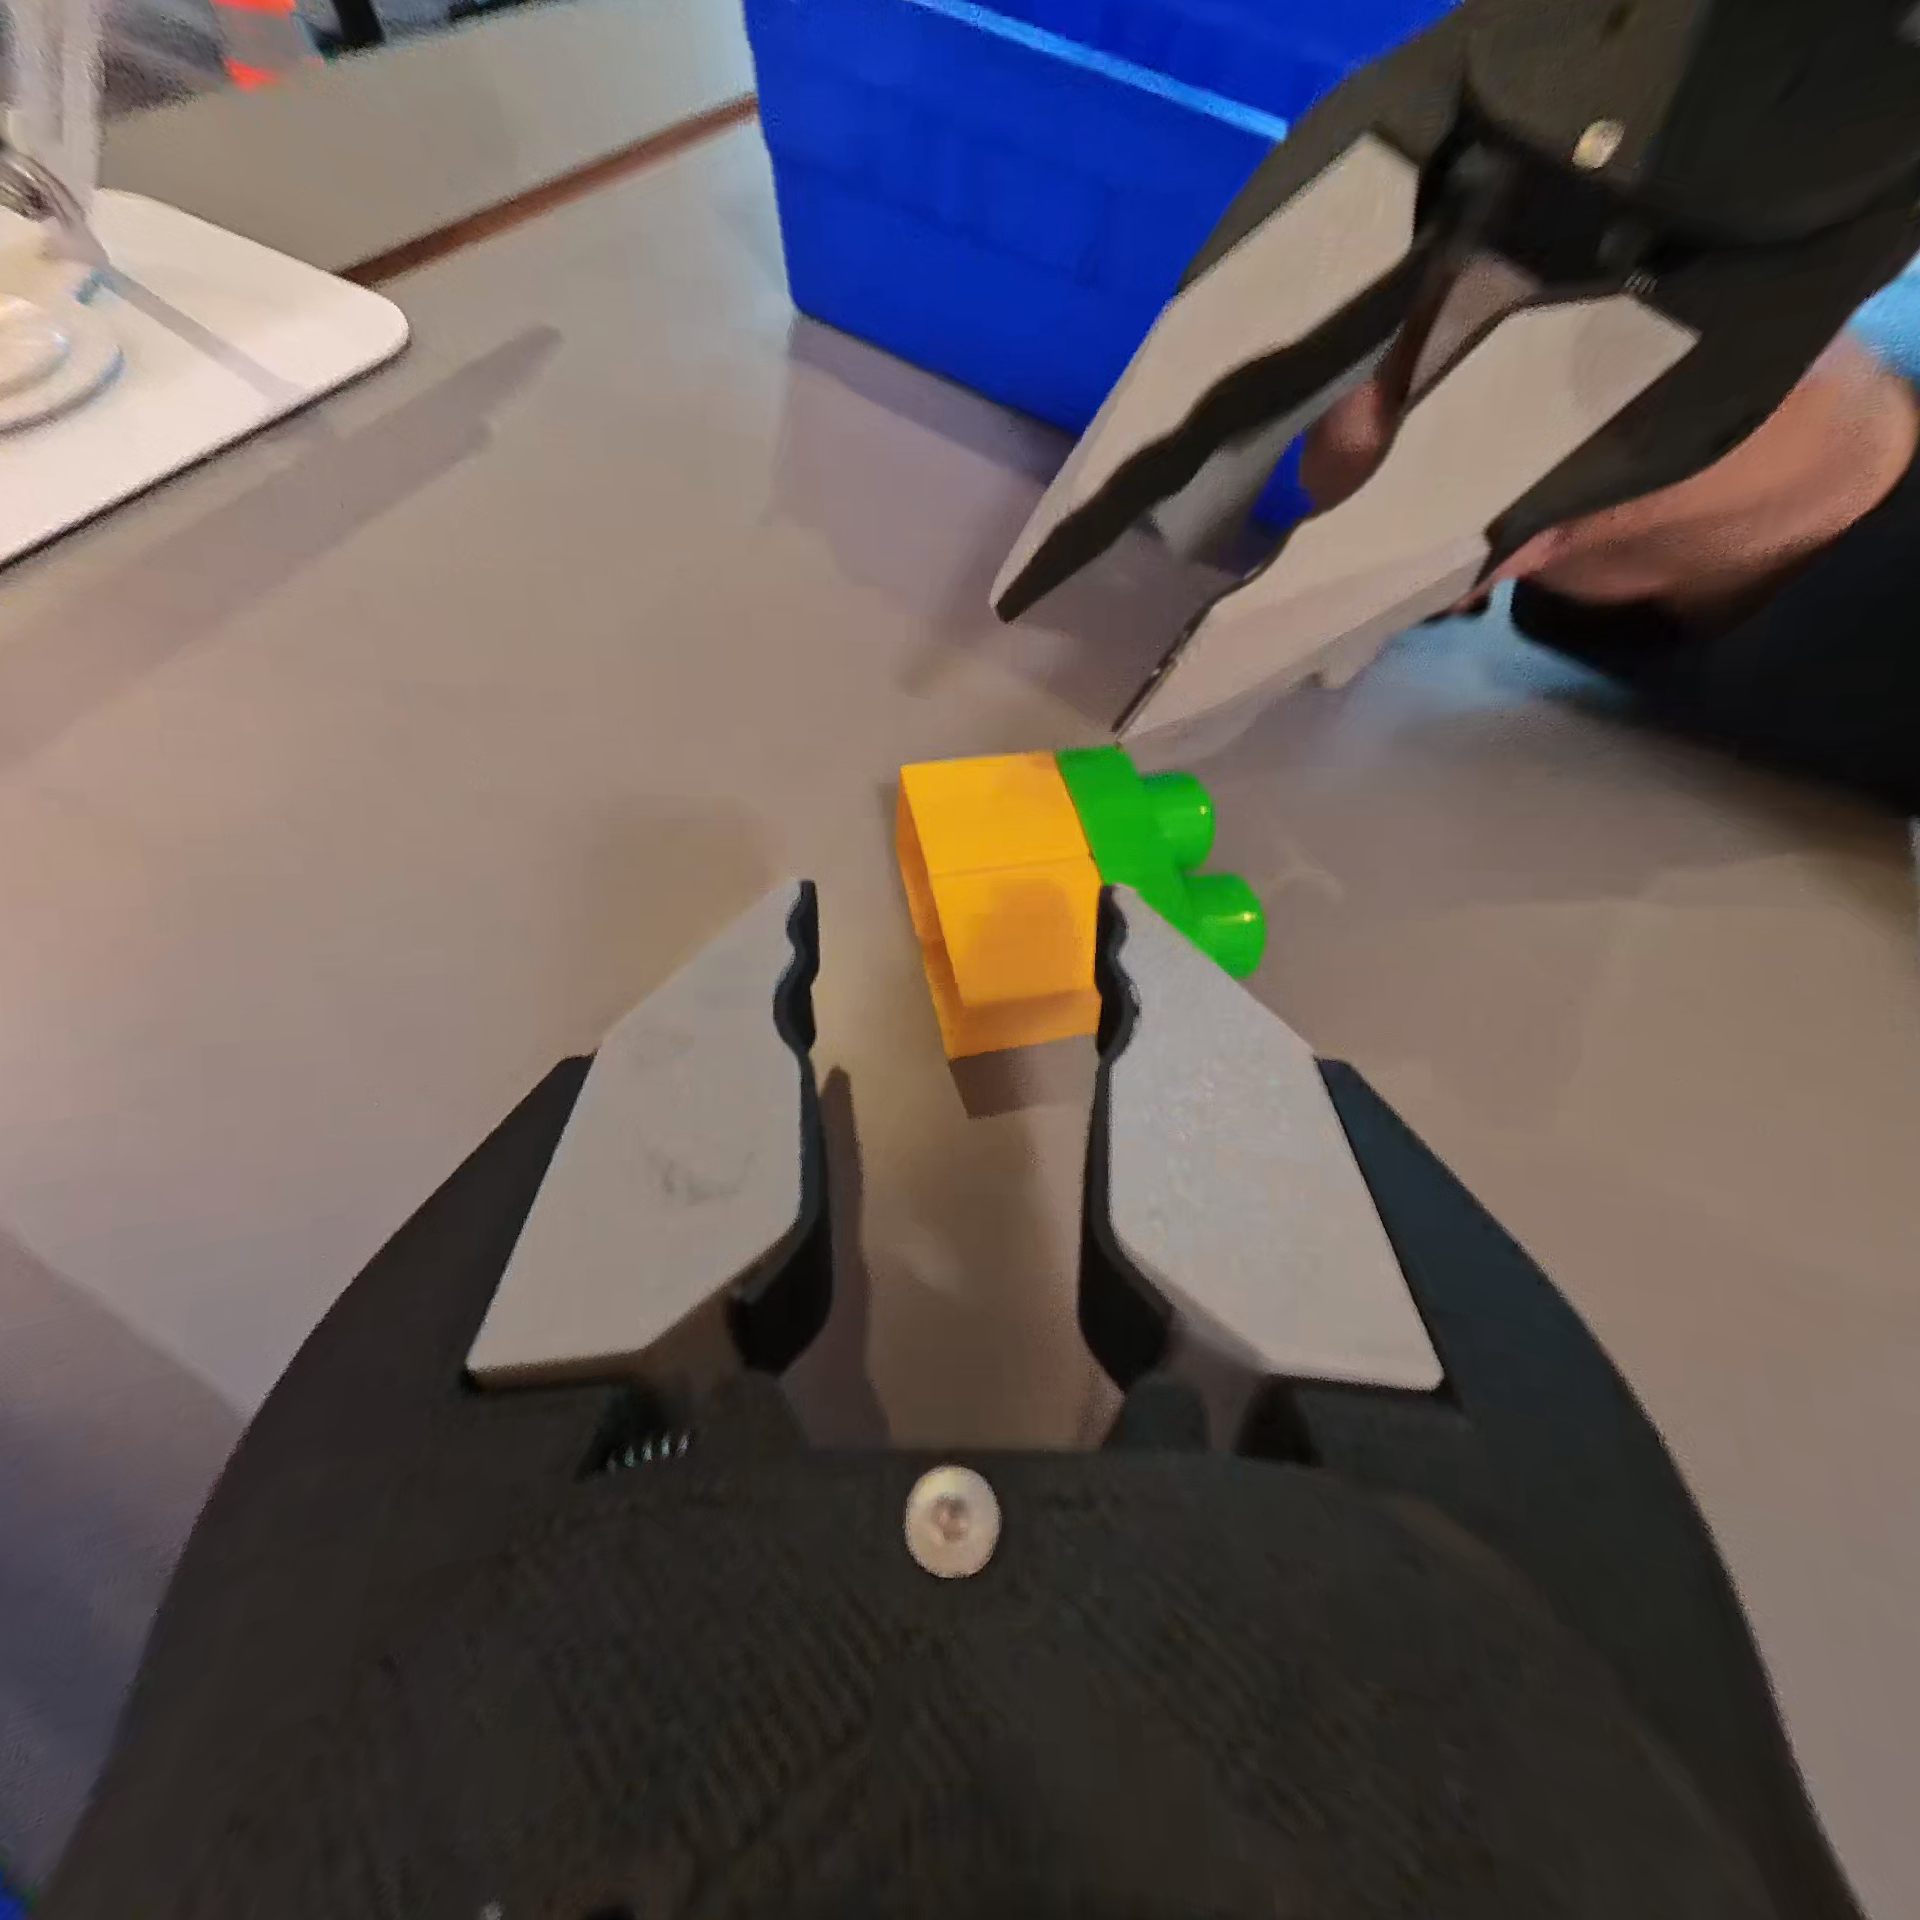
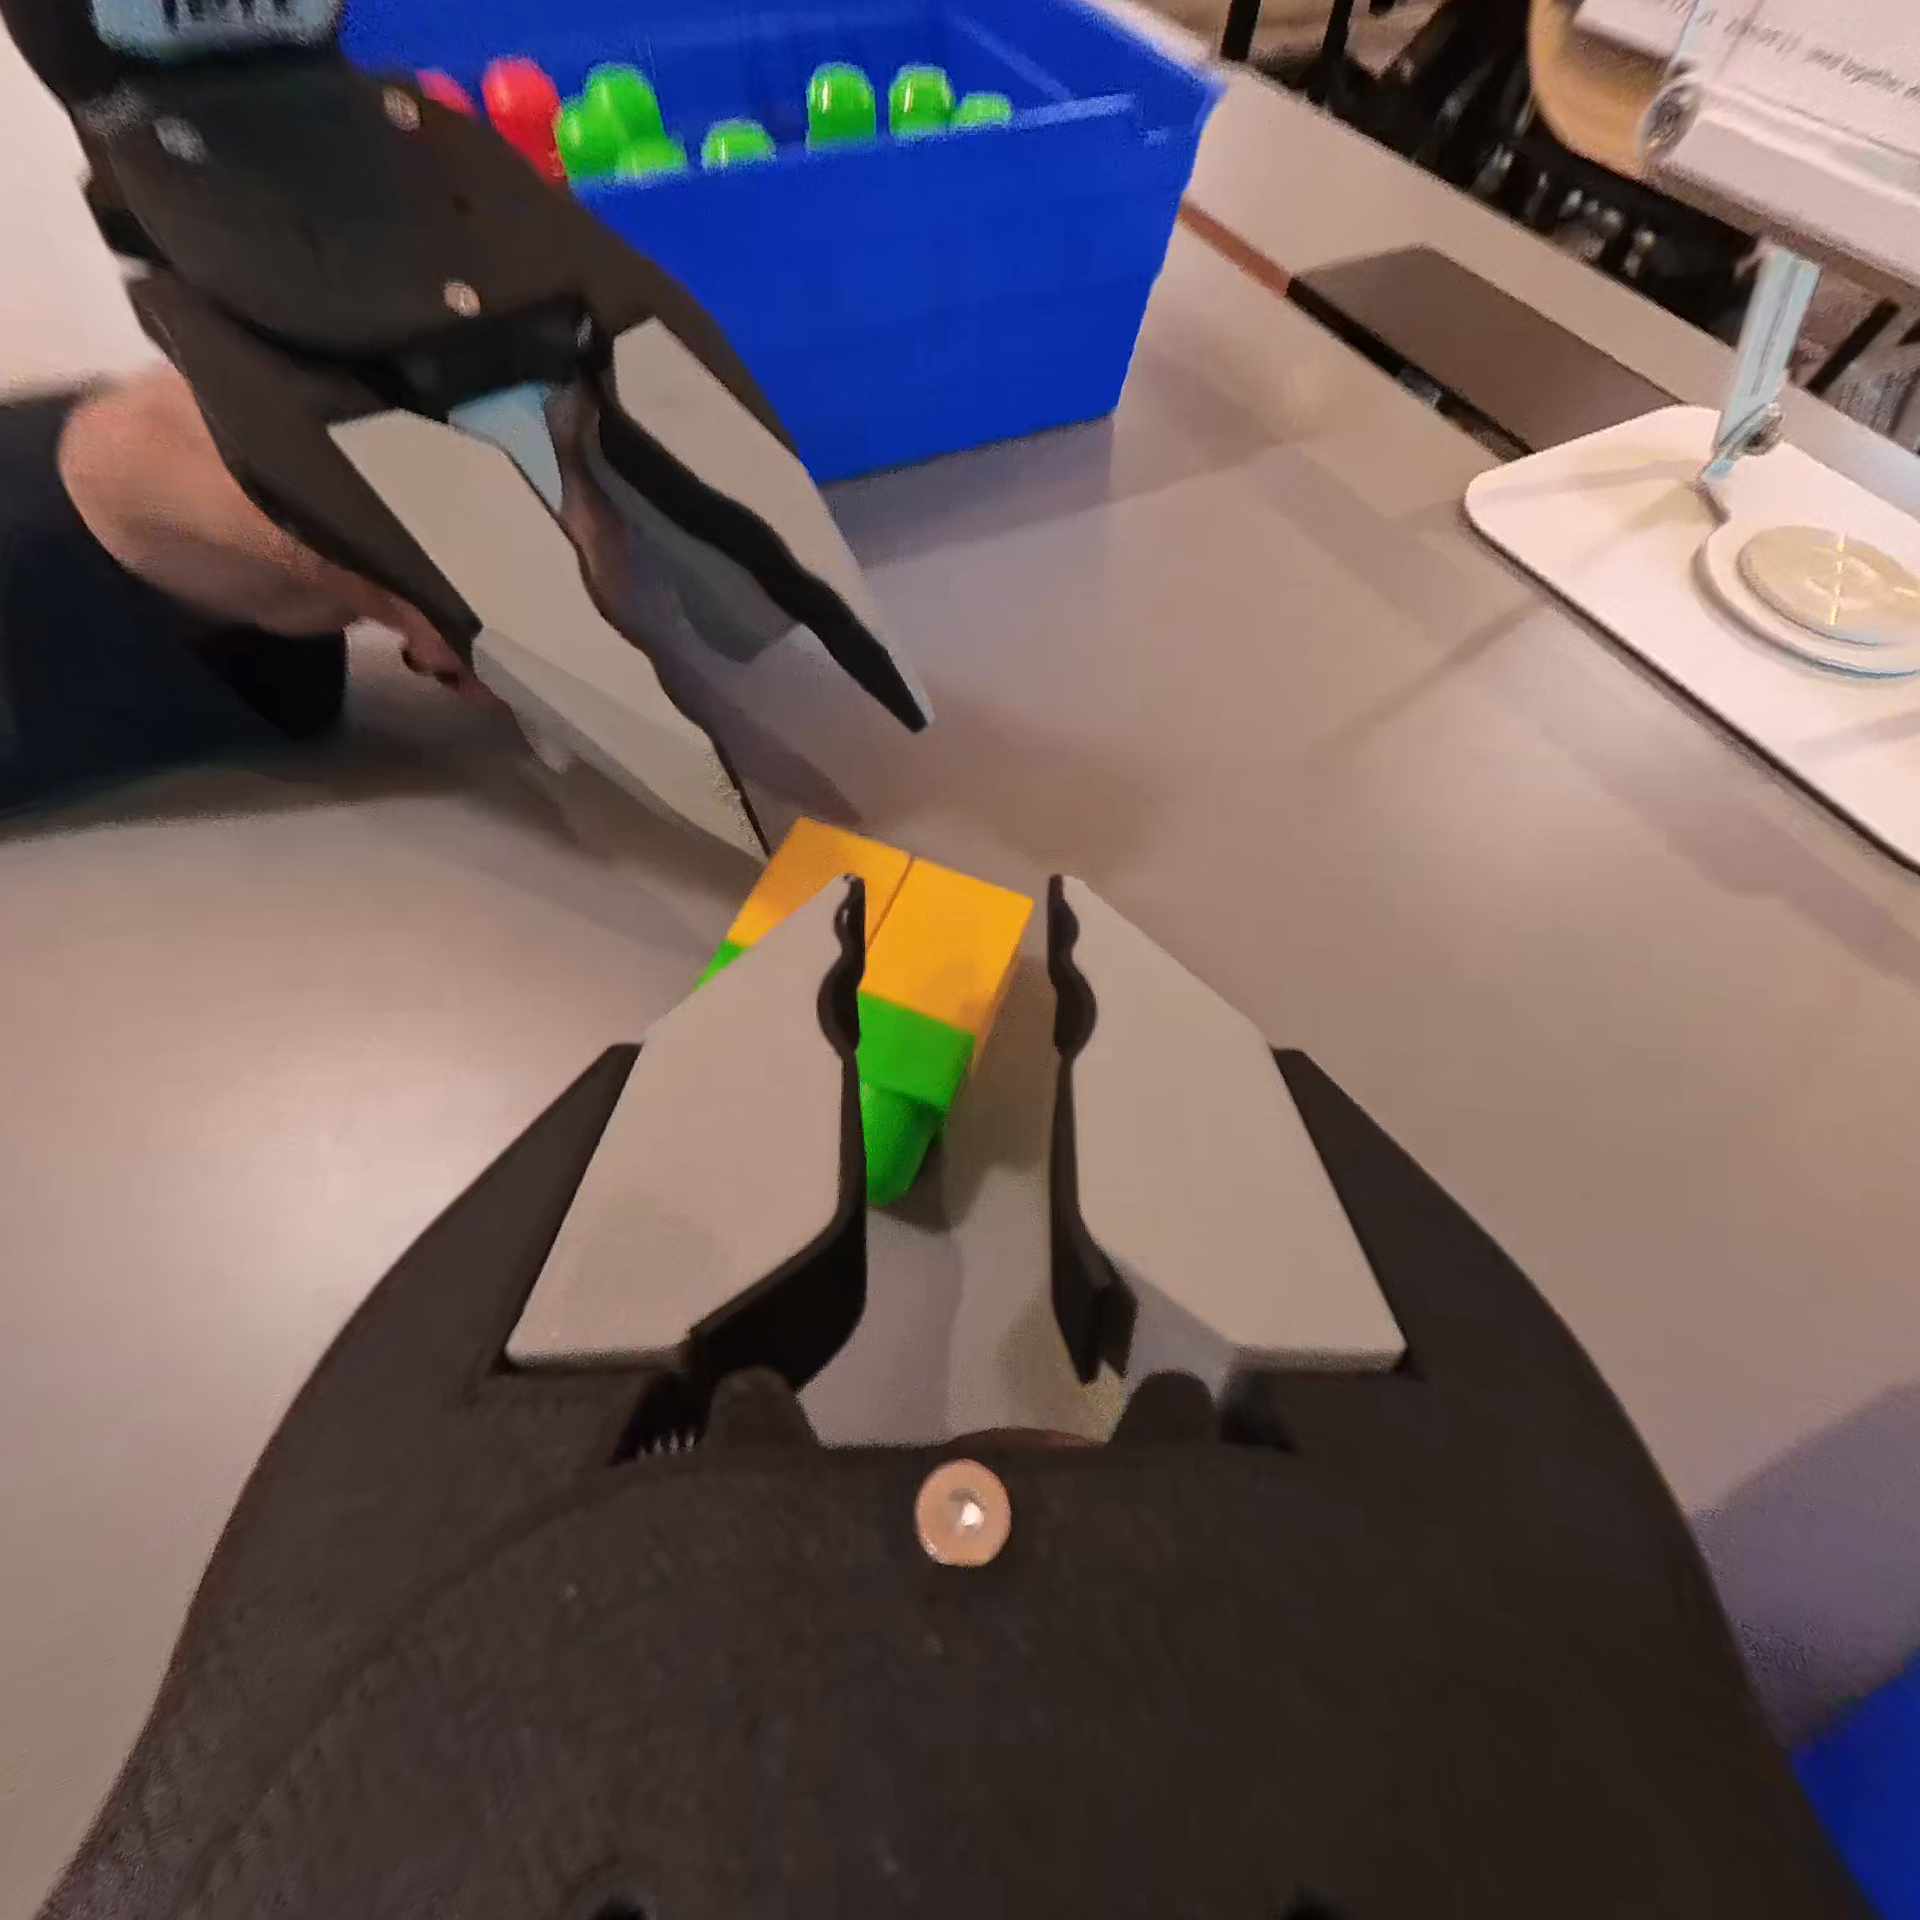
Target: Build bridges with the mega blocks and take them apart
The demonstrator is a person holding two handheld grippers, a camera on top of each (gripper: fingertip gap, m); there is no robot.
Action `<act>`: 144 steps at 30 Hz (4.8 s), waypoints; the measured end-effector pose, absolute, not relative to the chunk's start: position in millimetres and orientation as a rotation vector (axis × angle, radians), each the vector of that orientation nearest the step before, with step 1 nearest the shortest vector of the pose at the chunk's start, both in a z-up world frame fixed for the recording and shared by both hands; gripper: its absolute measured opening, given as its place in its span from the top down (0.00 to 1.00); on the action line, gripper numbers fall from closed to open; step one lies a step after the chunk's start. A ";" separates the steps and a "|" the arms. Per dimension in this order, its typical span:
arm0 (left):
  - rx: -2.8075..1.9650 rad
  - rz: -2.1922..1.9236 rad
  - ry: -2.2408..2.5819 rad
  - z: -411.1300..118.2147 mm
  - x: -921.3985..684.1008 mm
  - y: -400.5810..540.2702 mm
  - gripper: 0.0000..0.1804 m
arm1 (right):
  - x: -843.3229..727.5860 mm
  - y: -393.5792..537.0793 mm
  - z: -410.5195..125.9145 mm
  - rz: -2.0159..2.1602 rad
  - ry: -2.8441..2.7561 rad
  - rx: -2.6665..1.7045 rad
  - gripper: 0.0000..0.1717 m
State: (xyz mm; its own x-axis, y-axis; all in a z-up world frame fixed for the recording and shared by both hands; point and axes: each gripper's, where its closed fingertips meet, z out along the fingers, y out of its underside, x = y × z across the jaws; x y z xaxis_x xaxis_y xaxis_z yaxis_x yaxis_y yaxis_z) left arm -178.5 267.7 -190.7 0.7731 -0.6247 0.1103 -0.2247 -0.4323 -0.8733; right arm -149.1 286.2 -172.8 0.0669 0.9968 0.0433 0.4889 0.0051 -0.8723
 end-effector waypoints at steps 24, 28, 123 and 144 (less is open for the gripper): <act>-2.031 -0.482 0.813 -204.8 -162.7 255.2 1.00 | -112.3 264.0 -227.8 0.750 -1.747 -1.981 0.84; -2.011 -0.556 0.855 -204.7 -150.4 248.6 1.00 | -120.0 265.0 -227.5 0.772 -1.729 -1.955 0.84; -1.856 -0.923 0.820 -176.5 -126.7 227.3 0.82 | -156.8 222.3 -148.9 1.622 -1.653 -1.407 0.81; -1.778 -1.104 0.875 -157.3 -125.2 205.2 0.81 | -149.1 203.2 -139.5 1.651 -1.737 -1.336 0.81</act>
